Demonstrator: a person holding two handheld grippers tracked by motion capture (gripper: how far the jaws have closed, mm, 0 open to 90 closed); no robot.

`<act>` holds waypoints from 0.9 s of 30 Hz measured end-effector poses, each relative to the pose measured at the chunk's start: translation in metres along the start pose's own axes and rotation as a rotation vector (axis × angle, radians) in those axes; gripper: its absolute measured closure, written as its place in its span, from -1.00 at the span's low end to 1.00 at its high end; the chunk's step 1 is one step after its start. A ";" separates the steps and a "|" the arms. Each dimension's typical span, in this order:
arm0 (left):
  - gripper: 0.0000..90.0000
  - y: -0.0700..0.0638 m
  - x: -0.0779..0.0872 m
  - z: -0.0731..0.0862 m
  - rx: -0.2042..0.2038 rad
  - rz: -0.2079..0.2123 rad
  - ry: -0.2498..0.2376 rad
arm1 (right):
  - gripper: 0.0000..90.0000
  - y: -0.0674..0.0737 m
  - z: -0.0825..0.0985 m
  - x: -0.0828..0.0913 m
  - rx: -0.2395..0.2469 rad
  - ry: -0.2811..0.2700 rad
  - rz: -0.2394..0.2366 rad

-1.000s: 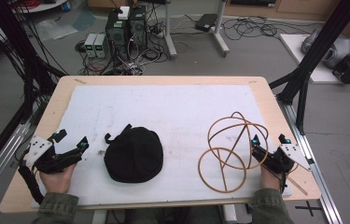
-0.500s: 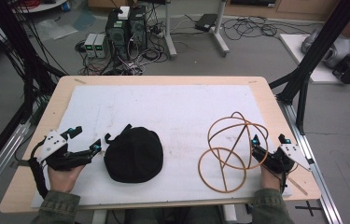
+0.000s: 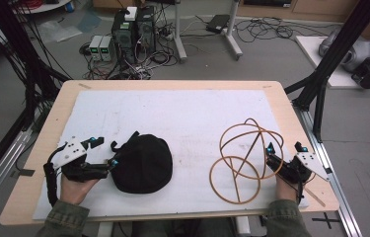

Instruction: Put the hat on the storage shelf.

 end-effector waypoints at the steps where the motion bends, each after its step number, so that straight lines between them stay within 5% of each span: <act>1: -0.63 -0.001 -0.001 0.000 0.002 0.012 0.004 | -0.88 0.000 0.000 0.000 0.000 0.000 0.000; 27: -0.60 -0.009 -0.024 0.009 0.030 0.190 0.132 | -0.88 0.001 0.001 0.001 0.001 0.003 -0.010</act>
Point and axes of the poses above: each handheld gripper's, and its own axes: x roughly backward along the jaws, z roughly out of its underside, y roughly to its left, the point moved 2 cm from there along -x, roughly forward along the jaws, and after that the axes turned 4 degrees about -x, right-handed, at the moved point
